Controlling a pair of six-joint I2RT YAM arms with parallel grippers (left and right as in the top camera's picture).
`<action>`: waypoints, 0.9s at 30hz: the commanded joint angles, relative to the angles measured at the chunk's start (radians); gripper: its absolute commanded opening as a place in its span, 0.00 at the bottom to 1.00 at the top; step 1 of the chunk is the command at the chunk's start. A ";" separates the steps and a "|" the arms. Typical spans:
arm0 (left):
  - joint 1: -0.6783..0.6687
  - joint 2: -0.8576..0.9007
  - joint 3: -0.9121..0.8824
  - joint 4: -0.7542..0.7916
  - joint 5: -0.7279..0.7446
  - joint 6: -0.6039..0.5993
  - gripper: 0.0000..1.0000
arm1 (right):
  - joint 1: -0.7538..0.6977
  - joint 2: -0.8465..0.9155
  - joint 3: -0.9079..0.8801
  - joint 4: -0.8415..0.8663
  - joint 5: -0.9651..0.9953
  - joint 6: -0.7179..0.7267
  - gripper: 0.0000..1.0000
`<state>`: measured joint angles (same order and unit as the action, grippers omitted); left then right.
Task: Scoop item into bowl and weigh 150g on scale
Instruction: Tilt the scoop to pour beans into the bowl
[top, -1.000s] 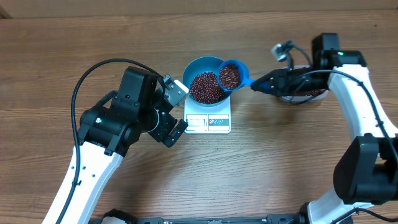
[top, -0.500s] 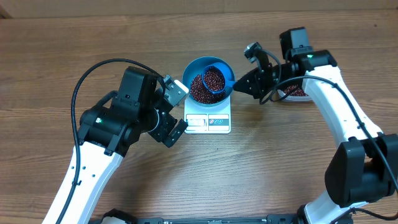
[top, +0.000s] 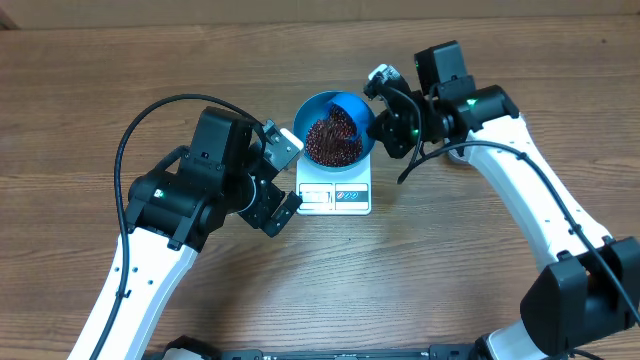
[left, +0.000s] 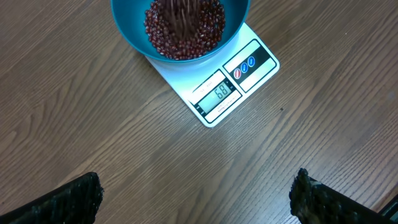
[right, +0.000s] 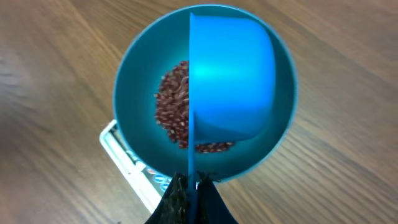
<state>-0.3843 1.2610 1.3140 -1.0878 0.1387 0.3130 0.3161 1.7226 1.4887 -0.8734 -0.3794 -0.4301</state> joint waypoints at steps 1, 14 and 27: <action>-0.001 -0.006 0.024 -0.001 0.010 -0.014 1.00 | 0.039 -0.040 0.034 0.014 0.157 0.010 0.04; -0.002 -0.006 0.024 -0.001 0.010 -0.014 0.99 | 0.163 -0.040 0.034 0.056 0.483 0.018 0.04; -0.001 -0.006 0.024 -0.001 0.010 -0.014 1.00 | 0.181 -0.096 0.037 0.054 0.441 0.054 0.04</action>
<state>-0.3843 1.2610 1.3140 -1.0878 0.1390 0.3134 0.4915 1.6829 1.4887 -0.8234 0.0853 -0.3969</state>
